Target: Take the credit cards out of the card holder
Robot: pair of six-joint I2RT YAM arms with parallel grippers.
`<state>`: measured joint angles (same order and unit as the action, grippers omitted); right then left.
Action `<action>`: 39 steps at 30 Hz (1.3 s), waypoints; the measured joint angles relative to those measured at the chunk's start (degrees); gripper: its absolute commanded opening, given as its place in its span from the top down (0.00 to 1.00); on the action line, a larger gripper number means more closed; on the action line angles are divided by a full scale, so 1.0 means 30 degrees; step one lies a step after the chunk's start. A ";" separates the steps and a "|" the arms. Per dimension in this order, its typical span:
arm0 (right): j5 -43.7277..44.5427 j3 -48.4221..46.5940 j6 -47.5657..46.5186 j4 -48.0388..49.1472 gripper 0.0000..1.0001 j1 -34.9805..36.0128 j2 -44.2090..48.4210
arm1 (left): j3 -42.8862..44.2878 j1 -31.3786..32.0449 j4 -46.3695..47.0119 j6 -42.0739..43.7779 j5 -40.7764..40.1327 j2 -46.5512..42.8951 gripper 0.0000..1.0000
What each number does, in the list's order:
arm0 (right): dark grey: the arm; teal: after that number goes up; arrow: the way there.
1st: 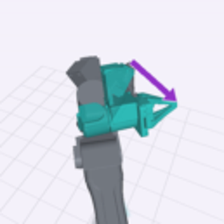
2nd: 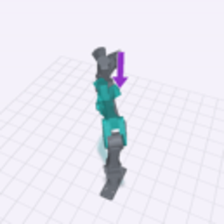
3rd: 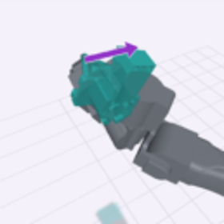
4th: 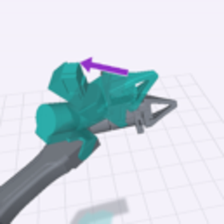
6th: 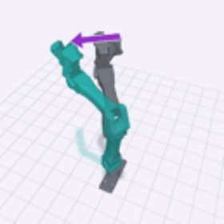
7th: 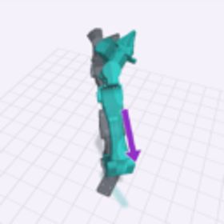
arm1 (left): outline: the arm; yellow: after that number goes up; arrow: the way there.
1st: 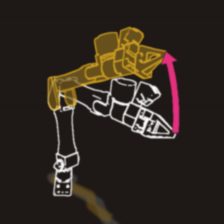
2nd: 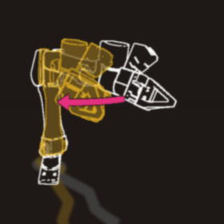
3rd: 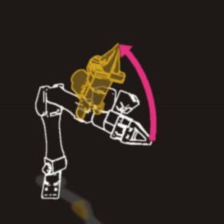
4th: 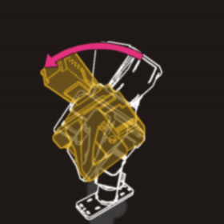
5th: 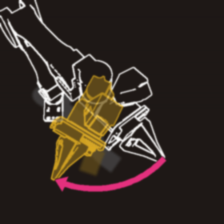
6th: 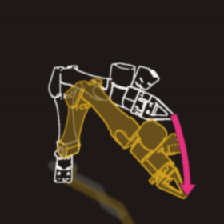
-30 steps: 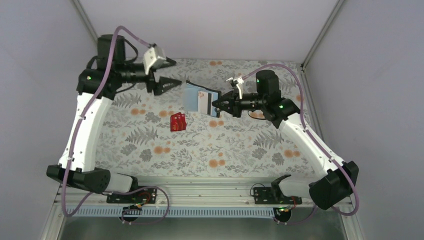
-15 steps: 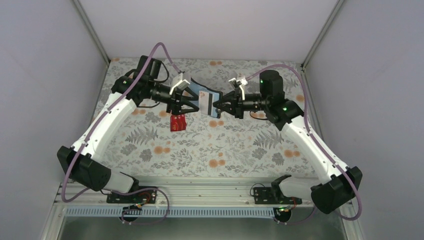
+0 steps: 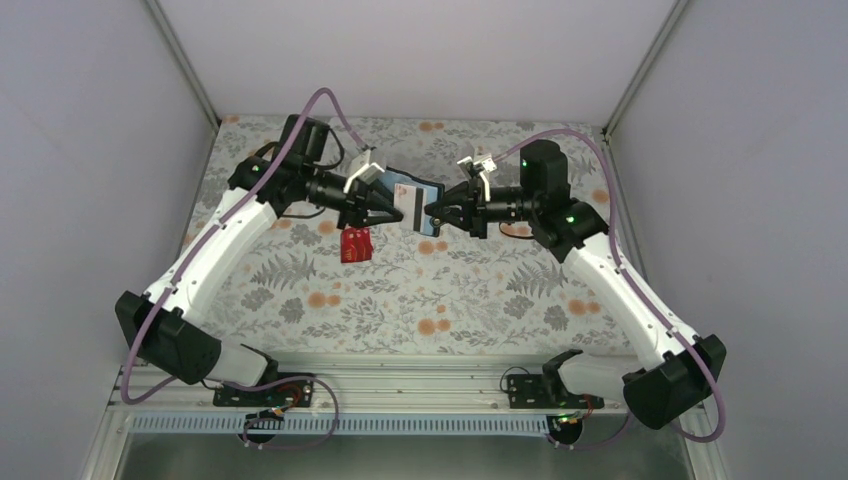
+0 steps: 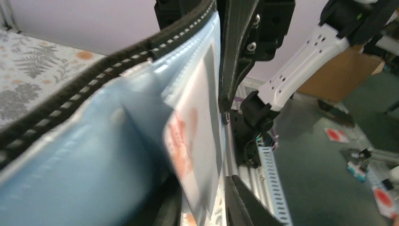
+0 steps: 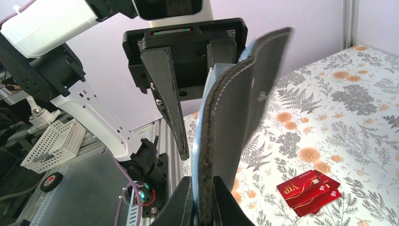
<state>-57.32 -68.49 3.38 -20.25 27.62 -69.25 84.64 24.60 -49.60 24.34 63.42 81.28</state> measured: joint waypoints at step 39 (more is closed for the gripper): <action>-0.0437 0.0087 -0.0583 0.0313 0.96 0.0248 -0.0182 | -0.0095 -0.1122 -0.1785 0.2106 0.1807 -0.0882 0.89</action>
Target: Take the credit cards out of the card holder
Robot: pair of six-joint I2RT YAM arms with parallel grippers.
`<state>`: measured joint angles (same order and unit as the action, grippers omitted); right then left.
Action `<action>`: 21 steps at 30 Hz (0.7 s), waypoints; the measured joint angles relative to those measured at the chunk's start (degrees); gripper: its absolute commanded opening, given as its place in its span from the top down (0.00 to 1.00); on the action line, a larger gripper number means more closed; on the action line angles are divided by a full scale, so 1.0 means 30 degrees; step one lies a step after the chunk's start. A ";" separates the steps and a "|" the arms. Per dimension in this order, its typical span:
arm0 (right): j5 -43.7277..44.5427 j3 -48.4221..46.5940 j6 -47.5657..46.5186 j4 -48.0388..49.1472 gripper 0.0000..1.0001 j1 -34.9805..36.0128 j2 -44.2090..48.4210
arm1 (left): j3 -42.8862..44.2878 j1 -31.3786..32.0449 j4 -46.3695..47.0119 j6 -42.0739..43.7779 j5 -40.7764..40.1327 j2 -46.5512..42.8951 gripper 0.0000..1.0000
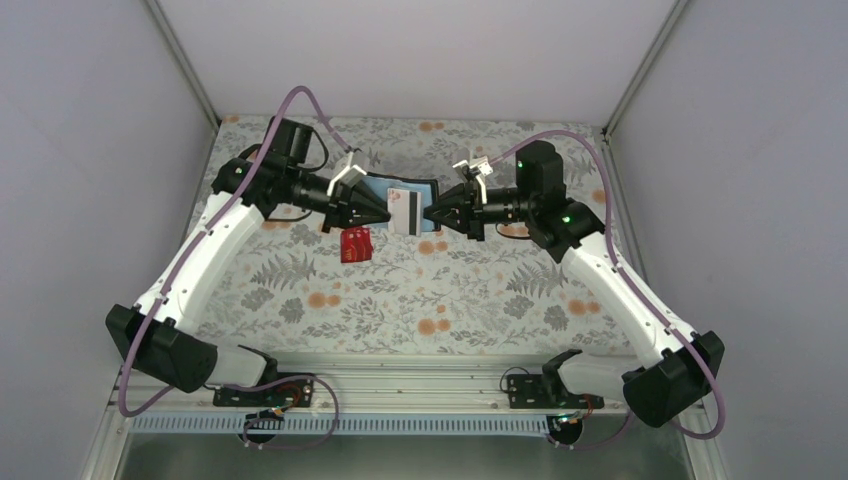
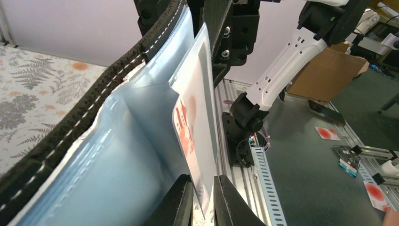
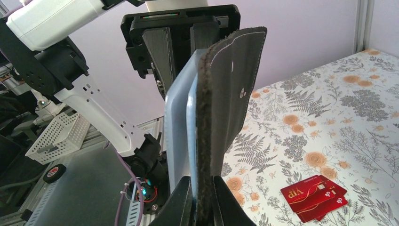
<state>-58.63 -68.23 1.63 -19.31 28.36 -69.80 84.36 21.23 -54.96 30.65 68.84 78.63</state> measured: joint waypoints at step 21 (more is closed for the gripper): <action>0.0219 0.0007 -0.0270 -0.0080 0.96 -0.0248 0.0080 | -0.0481 -0.1792 -0.0328 0.0459 0.0627 -0.0015 0.98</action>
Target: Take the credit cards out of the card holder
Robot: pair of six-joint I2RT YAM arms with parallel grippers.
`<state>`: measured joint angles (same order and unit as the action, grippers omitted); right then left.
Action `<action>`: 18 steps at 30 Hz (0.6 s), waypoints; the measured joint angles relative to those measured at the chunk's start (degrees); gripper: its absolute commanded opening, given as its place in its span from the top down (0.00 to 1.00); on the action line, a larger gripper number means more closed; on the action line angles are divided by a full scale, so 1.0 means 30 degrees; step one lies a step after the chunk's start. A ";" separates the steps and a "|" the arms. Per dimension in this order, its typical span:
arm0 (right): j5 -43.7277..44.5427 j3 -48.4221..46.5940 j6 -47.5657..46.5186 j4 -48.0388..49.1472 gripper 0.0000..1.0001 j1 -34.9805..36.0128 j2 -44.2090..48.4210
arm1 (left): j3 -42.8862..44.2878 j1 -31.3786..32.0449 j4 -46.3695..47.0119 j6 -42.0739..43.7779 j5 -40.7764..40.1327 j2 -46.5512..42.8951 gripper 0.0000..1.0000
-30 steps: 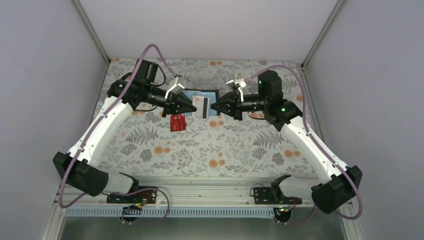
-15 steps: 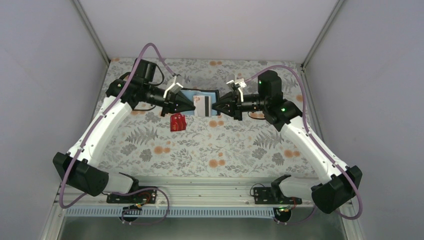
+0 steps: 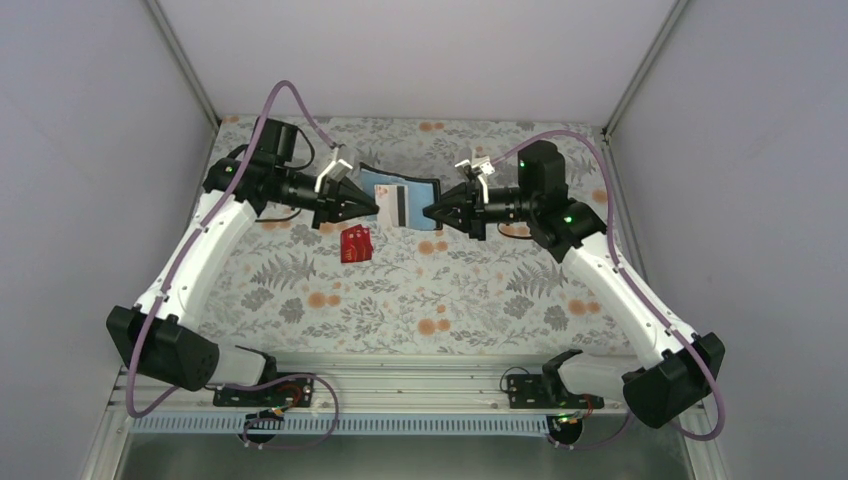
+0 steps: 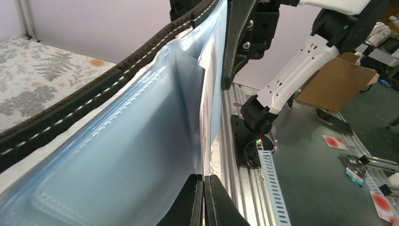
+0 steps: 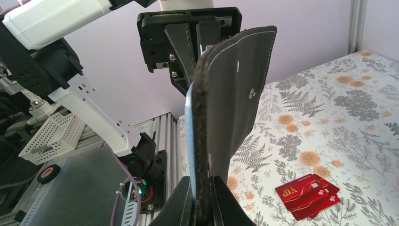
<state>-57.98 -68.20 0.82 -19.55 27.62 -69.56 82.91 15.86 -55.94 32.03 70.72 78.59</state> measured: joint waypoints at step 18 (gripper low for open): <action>-0.0758 0.0000 -0.0044 -0.0284 0.96 0.0000 0.0000 | 0.0073 0.1013 0.0102 0.0255 0.1166 0.0430 0.98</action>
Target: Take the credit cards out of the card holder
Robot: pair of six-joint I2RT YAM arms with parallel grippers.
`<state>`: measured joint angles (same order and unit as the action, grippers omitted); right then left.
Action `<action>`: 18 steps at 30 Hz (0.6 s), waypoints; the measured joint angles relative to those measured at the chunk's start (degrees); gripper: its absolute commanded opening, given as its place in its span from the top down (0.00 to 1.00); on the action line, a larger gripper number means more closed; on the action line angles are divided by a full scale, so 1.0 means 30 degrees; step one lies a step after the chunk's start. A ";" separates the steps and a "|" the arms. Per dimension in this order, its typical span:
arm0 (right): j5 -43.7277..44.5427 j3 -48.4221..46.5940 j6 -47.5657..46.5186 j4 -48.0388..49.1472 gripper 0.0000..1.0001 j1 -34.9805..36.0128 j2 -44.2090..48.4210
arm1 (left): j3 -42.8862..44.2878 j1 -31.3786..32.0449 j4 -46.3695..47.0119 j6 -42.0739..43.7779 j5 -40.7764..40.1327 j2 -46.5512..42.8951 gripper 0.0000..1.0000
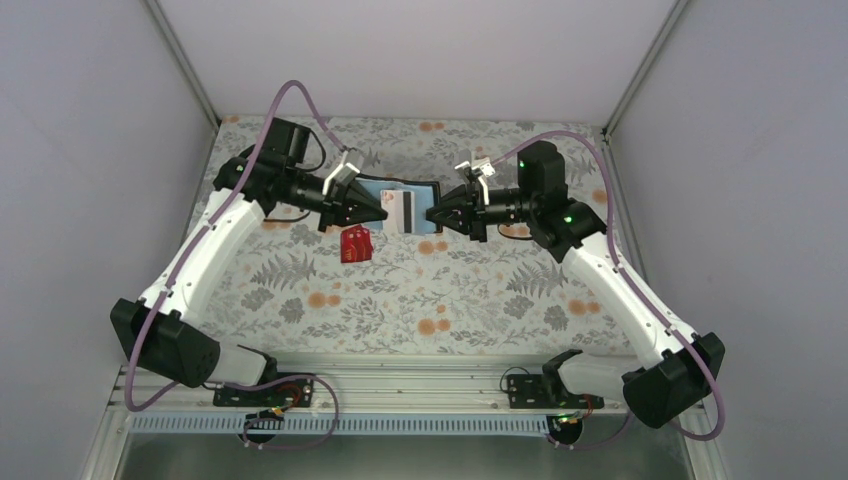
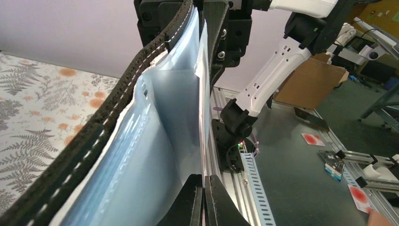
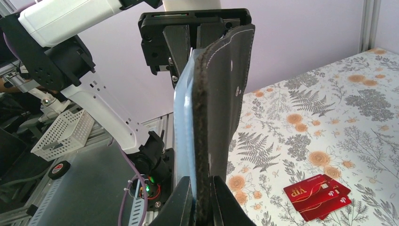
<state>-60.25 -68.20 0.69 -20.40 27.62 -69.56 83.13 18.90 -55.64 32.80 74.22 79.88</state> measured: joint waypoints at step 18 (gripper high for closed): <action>0.1639 0.0568 0.1122 -0.0364 0.96 -0.3155 -0.0350 | -0.1144 -0.6178 -0.0495 0.1311 -0.6681 -0.0007 0.98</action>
<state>-55.33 -66.50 4.05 -21.50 18.15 -70.61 79.70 0.36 -57.12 36.73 54.17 79.85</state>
